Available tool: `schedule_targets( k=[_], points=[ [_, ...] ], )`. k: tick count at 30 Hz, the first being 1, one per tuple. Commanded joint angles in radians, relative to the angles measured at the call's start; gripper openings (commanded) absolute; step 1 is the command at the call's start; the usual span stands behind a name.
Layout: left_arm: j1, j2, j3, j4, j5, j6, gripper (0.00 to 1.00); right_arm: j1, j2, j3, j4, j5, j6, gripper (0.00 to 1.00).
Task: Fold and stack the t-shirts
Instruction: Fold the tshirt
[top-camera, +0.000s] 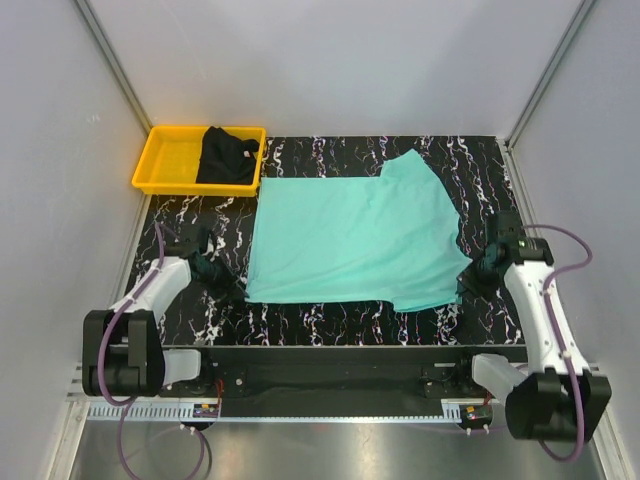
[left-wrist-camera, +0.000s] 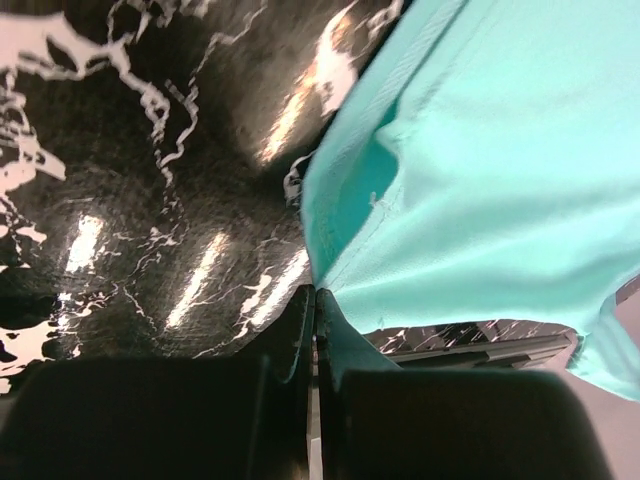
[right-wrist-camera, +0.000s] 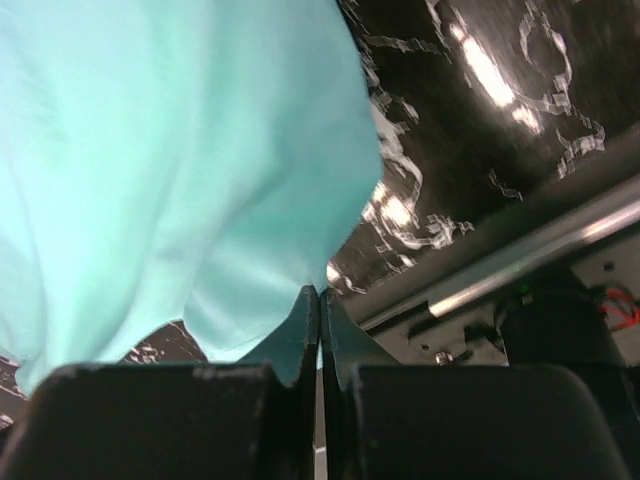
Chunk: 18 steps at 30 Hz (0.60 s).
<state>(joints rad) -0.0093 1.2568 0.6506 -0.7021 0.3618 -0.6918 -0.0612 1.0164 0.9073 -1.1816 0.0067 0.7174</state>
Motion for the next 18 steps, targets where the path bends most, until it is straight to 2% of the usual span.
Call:
schedule_targets(
  k=[1, 10, 18],
  points=[
    [-0.012, 0.07, 0.139, 0.01, -0.034, 0.028, 0.0, 0.006, 0.149, 0.125, 0.115, 0.001, -0.101, 0.0],
    [-0.031, 0.317, 0.386, 0.01, -0.07, 0.048, 0.0, 0.006, 0.476, 0.356, 0.217, -0.043, -0.18, 0.0],
    [-0.031, 0.435, 0.471, 0.01, -0.083, 0.037, 0.0, 0.006, 0.669, 0.533, 0.235, -0.094, -0.216, 0.0]
  ],
)
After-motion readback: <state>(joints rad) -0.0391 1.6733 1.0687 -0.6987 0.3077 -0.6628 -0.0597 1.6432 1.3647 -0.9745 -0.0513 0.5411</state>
